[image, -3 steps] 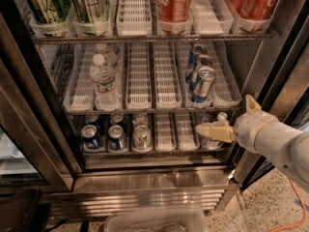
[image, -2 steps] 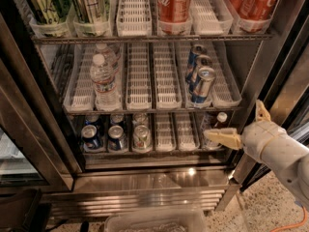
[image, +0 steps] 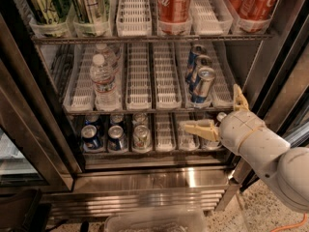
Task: Pick redbull can from middle shelf of fridge
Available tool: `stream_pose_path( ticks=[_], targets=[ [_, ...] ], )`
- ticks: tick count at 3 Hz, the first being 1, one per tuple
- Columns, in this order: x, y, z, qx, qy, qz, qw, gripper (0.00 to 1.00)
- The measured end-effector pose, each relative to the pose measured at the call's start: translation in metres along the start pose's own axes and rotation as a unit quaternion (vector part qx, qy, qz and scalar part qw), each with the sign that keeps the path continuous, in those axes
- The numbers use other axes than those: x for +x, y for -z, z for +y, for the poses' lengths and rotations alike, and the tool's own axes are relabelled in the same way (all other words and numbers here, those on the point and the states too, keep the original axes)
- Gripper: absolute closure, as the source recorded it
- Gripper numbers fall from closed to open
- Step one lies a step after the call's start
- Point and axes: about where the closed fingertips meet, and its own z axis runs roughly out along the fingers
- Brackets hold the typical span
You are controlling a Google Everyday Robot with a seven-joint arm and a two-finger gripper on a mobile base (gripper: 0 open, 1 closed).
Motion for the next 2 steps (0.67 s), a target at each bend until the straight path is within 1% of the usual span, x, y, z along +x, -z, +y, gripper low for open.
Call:
stream_pose_path(
  ticks=[1,2],
  targets=[
    [0.0000,0.0000,0.0000,0.000,0.000,0.000,1.0000,0.00],
    [-0.0033,-0.0099,0.0045,0.014,0.001,-0.003,0.9999,0.00]
  ],
)
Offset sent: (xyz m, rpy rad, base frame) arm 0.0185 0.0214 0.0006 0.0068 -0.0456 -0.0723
